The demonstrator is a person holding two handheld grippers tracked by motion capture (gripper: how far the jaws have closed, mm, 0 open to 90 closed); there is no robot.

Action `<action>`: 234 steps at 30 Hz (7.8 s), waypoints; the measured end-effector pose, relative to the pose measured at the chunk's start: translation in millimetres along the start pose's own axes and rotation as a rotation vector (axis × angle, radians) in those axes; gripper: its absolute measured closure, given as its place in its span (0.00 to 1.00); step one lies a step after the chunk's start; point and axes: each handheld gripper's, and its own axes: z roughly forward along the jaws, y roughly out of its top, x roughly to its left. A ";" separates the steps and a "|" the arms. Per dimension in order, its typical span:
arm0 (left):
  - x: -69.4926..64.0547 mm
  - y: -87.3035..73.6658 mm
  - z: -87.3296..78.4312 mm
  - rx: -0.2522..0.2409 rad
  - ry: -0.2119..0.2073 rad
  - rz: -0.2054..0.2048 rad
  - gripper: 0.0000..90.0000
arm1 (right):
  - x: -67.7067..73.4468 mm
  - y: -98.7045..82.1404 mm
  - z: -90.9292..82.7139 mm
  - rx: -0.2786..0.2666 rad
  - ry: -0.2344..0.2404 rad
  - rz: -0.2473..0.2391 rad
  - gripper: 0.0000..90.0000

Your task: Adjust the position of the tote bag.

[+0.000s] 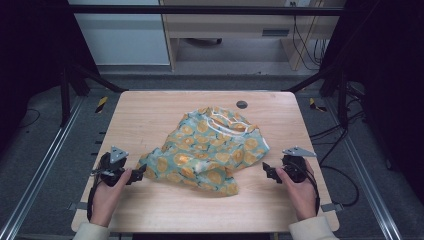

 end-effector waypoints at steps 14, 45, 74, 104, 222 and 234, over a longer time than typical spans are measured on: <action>-1.9 -0.7 1.1 0.010 0.004 0.018 0.08 | 0.0 3.4 1.5 0.007 -0.060 -0.031 0.25; -4.5 -0.1 0.8 0.008 0.007 0.043 0.08 | -9.7 68.1 56.2 0.163 0.004 0.013 0.22; -7.3 5.8 -5.7 -0.016 -0.026 0.040 0.10 | 8.8 58.1 66.0 0.150 0.107 0.009 0.76; -12.2 109.7 64.6 0.087 -0.117 0.126 0.14 | 107.1 133.0 -7.0 -0.157 0.382 -0.260 0.99; -15.0 46.4 -66.7 -0.141 -0.287 0.168 1.00 | 96.0 92.9 -95.0 -0.221 0.551 -0.283 0.99; -21.4 28.5 -86.2 -0.155 -0.322 0.188 1.00 | 99.0 77.9 -102.2 -0.226 0.569 -0.310 0.99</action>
